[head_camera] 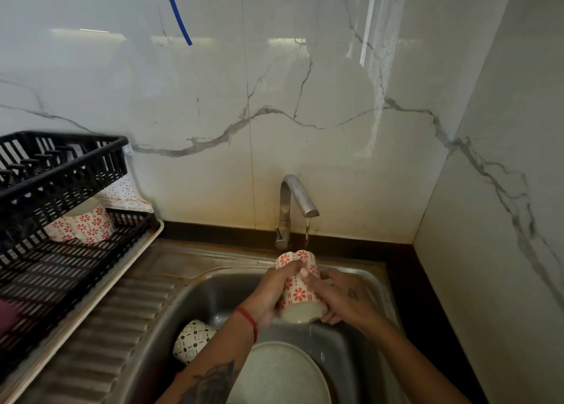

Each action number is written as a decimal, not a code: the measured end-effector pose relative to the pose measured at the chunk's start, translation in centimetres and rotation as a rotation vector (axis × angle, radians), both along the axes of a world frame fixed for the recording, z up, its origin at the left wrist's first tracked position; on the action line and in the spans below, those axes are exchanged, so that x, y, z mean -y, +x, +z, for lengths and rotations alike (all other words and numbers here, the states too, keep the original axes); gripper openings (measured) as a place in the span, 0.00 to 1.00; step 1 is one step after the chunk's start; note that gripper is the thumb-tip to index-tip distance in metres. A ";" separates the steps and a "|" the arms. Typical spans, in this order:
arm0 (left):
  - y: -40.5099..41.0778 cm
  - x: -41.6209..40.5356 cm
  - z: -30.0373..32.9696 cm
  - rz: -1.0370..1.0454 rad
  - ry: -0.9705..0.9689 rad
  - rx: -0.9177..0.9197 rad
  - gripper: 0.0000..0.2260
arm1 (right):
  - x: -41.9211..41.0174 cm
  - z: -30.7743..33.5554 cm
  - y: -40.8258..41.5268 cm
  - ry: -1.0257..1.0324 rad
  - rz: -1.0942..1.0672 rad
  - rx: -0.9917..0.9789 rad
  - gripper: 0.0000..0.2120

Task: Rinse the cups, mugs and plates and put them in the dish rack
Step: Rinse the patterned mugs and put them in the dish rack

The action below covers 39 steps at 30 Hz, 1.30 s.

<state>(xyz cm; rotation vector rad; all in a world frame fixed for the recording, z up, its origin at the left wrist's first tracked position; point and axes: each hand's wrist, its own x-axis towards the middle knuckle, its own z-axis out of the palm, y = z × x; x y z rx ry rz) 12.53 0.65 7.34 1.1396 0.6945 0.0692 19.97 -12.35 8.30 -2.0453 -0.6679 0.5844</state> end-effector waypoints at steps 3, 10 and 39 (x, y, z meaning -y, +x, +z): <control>-1.0 -0.1 -0.1 -0.068 -0.152 -0.031 0.31 | 0.6 0.2 0.4 0.009 -0.082 0.018 0.23; -2.7 0.9 1.1 -0.224 -0.050 -0.100 0.28 | 1.6 -0.1 -0.1 0.178 0.042 -0.427 0.22; -16.7 -8.9 -1.5 0.420 0.771 0.097 0.45 | -13.6 -1.6 -10.8 0.194 0.191 -0.415 0.14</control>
